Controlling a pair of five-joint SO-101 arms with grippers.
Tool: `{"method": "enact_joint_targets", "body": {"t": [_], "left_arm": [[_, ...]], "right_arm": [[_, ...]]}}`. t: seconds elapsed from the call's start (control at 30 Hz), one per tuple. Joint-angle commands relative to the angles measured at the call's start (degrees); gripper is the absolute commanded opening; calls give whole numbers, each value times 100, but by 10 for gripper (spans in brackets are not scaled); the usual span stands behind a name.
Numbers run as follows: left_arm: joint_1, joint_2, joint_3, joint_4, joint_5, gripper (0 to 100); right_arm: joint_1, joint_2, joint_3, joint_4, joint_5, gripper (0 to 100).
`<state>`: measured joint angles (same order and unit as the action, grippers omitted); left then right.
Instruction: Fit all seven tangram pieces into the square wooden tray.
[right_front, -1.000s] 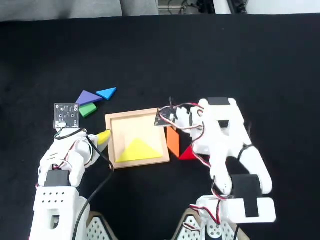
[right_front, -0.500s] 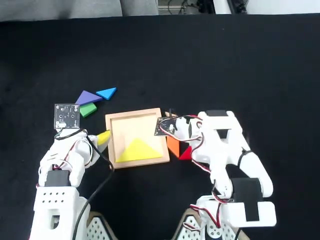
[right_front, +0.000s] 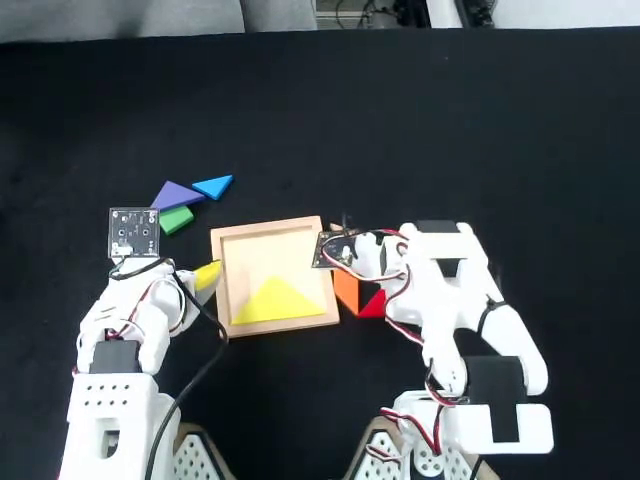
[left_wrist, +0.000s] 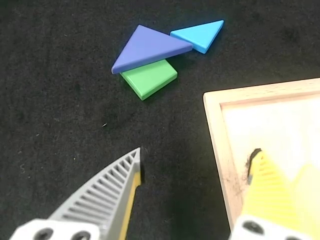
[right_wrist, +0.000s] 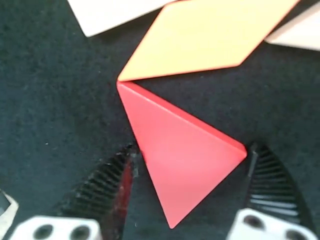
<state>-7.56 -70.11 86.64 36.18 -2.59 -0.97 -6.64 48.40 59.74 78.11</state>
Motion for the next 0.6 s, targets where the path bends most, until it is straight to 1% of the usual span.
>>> {"method": "enact_joint_targets", "body": {"t": [0.0,0.4,0.57], "left_arm": [[13,9,-48,-62,-35,339],[13,9,-48,-70,-35,339],[13,9,-48,-70,-35,339]], "right_arm": [[123,-136,-4,-114,53,332],[105,-154,-13,-79,70,338],[44,-154,-101,-79,70,400]]}}
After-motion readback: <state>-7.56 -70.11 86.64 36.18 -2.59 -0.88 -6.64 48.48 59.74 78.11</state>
